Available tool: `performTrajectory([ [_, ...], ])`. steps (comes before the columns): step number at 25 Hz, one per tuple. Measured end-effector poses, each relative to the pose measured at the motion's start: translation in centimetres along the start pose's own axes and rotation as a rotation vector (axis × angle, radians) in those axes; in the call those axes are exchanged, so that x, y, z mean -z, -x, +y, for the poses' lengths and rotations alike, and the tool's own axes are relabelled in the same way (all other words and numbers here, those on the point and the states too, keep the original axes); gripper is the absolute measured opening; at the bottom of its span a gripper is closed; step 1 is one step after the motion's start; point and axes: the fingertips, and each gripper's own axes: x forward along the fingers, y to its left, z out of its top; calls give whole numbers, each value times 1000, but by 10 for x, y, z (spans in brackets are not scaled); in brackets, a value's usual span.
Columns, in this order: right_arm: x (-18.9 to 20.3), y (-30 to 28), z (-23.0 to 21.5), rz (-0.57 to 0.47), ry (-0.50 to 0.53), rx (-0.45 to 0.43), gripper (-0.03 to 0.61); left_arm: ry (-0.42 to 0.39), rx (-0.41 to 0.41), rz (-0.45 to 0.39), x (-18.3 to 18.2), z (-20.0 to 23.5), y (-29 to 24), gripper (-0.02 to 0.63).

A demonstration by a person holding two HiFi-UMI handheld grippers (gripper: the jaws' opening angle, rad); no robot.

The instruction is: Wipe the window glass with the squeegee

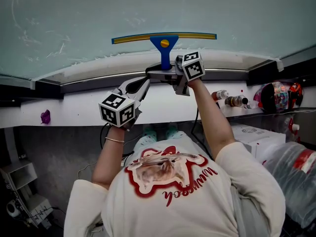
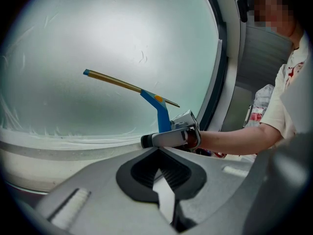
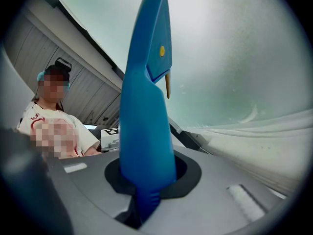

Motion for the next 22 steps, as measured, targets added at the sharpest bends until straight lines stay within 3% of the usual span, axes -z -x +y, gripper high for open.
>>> performTrajectory([
  [22, 30, 5, -26, -10, -51, 12, 64, 45, 15, 66, 34, 10, -14, 6],
])
